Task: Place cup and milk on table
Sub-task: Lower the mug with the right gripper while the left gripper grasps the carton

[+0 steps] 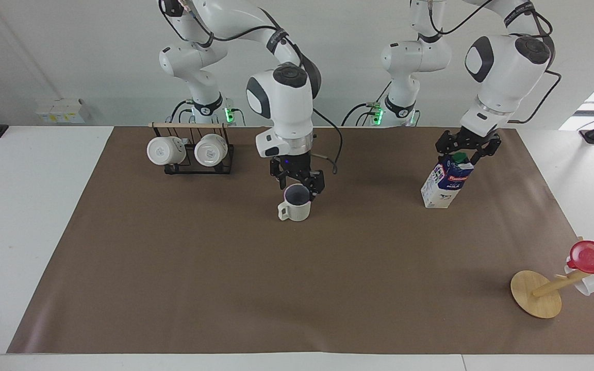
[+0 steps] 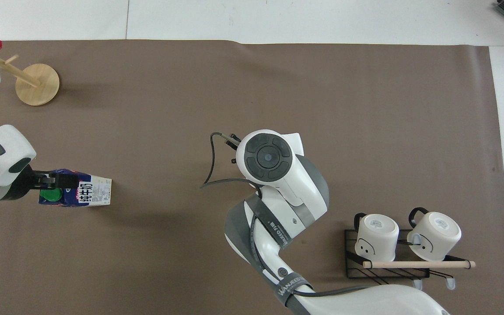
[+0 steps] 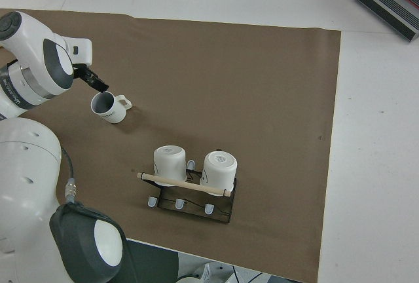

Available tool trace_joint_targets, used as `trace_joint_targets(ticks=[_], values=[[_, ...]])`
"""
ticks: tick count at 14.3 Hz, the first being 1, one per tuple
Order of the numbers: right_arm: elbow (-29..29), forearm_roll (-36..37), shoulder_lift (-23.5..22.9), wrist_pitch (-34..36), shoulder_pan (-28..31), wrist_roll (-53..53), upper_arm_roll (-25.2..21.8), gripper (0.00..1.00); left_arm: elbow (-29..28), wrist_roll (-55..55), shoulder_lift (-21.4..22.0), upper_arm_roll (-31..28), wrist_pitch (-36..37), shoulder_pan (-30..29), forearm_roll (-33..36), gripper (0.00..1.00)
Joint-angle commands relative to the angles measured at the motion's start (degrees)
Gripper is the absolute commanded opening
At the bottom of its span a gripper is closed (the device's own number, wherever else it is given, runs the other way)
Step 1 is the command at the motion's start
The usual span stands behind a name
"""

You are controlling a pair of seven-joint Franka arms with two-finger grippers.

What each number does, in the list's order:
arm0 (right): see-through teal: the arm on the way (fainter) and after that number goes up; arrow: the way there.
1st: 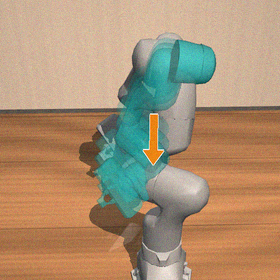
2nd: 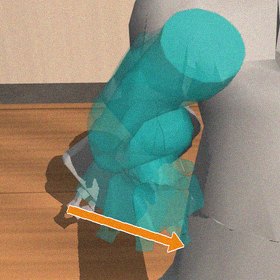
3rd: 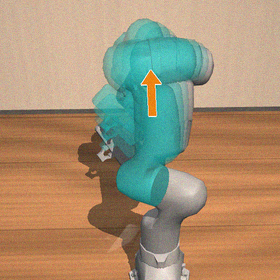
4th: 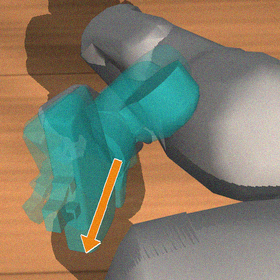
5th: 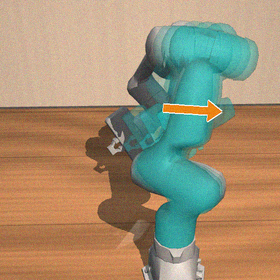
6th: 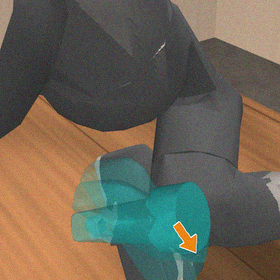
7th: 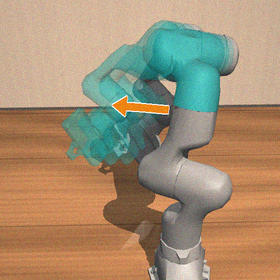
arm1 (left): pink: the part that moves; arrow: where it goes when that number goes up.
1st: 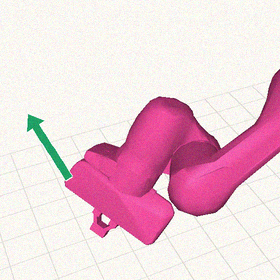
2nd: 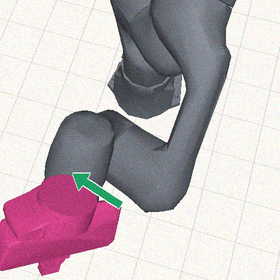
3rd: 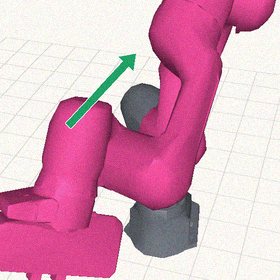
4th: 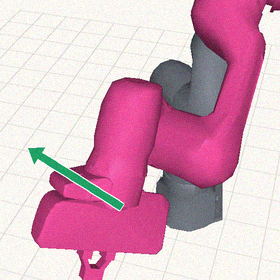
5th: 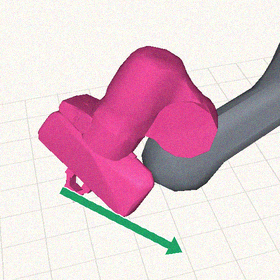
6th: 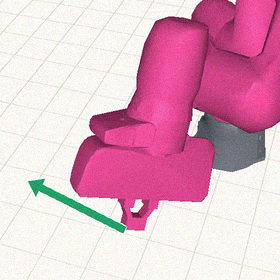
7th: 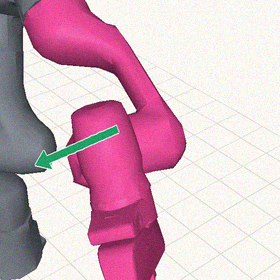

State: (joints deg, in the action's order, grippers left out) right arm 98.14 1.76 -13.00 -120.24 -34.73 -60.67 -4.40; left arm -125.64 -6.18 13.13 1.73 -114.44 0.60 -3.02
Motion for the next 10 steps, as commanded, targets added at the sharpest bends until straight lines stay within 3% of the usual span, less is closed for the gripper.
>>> trace_joint_targets(ticks=[1, 4, 8, 10], values=[[1.27, -2.81, 3.93, 4.56, 3.69, 9.31, 0.36, 1.00, -4.16, -1.90, 2.07, 0.20, -3.32, -0.69, 0.55, 1.00], [1.62, -2.81, 6.49, 9.66, 6.94, 17.05, 0.19, 1.00, -7.33, -4.18, 2.86, 0.20, -6.84, -1.65, 0.55, 1.00], [3.81, -2.81, 10.35, 14.59, 13.61, 27.42, 0.19, 1.00, -7.42, -5.68, 2.95, 0.20, -7.29, -1.65, 0.55, 1.00], [4.17, -2.81, 11.94, 17.05, 17.74, 33.05, 0.19, 1.00, -7.42, -6.03, 2.95, 0.20, -7.20, -1.65, 0.55, 0.92]])
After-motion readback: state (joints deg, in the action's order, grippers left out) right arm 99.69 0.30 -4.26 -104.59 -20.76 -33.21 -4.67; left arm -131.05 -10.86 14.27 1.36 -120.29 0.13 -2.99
